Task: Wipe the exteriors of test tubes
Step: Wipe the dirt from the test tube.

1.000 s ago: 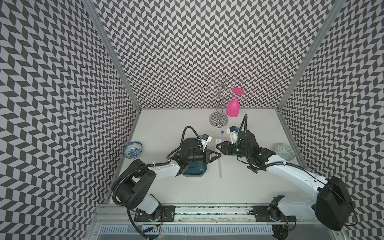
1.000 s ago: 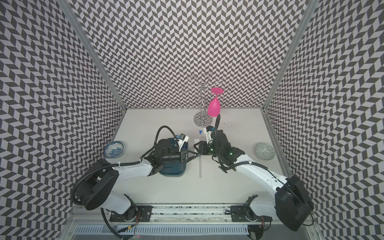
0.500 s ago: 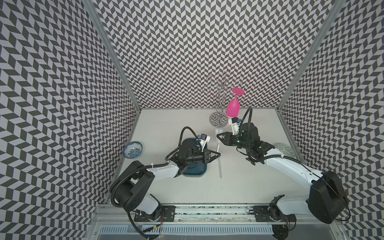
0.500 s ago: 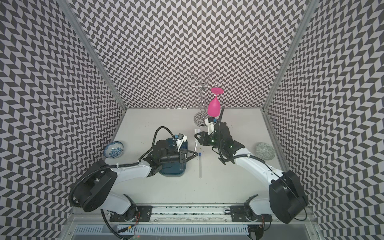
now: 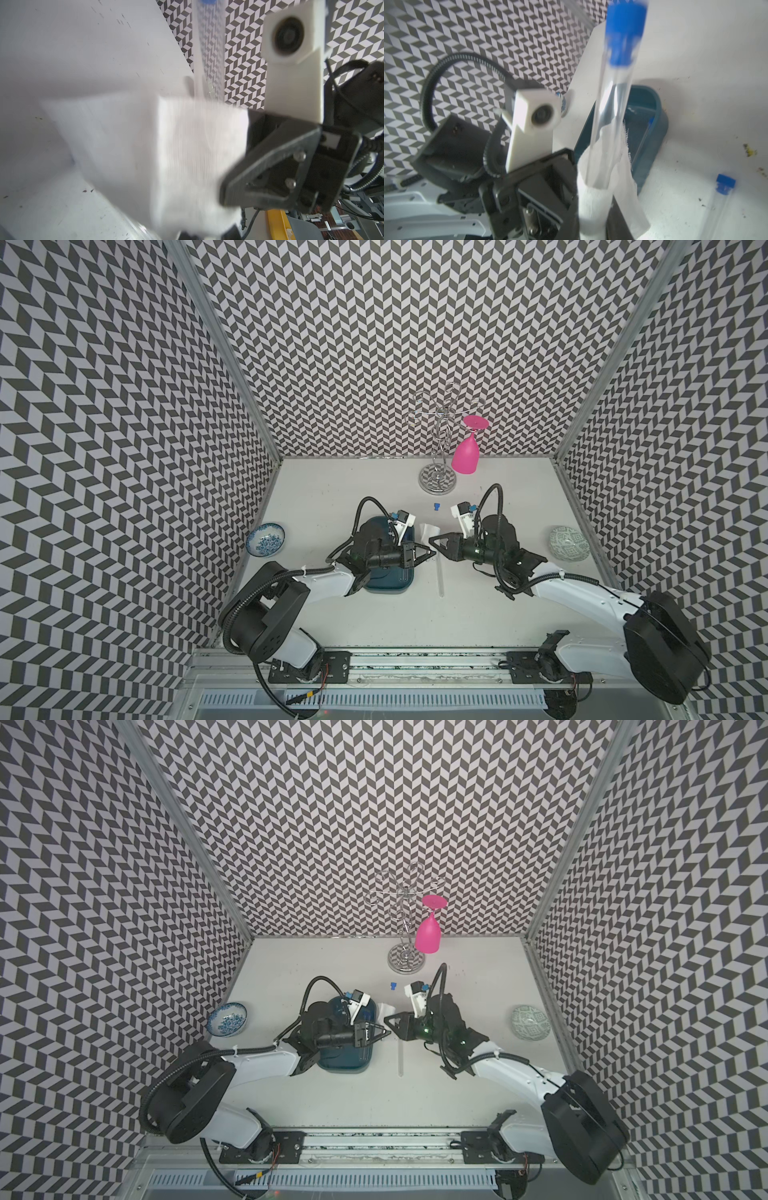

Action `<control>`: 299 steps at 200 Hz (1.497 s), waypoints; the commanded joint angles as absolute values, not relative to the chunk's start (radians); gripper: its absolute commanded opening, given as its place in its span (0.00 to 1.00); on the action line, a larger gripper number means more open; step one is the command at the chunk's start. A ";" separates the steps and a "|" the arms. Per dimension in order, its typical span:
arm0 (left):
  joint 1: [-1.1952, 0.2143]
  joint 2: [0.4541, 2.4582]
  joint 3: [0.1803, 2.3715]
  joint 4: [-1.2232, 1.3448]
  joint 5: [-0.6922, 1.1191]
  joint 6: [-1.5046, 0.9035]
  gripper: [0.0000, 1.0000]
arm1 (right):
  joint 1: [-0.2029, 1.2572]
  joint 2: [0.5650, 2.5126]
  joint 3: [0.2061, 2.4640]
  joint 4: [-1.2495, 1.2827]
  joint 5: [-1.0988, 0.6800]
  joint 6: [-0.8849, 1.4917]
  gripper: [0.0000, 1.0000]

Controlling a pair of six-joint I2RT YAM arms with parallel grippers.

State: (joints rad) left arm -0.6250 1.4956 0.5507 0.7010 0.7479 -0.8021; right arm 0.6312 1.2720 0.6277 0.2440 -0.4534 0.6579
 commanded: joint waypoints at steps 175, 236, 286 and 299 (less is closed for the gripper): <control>-0.623 1.414 0.541 0.773 0.753 -0.806 0.16 | 0.506 1.502 0.920 0.290 -0.538 0.519 0.24; -0.620 1.416 0.540 0.792 0.753 -0.816 0.16 | 0.498 1.521 0.928 0.302 -0.559 0.530 0.20; -0.611 1.432 0.529 0.835 0.752 -0.844 0.16 | 0.610 1.462 0.725 0.359 -0.530 0.598 0.20; -0.609 1.436 0.529 0.835 0.750 -0.844 0.16 | 0.634 1.440 0.676 0.385 -0.519 0.626 0.20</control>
State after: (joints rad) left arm -0.6174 1.4513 0.5056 0.7174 0.7284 -0.8242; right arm 0.5838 1.4670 0.7818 0.3832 -0.5503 0.6201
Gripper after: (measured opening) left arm 0.156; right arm 0.198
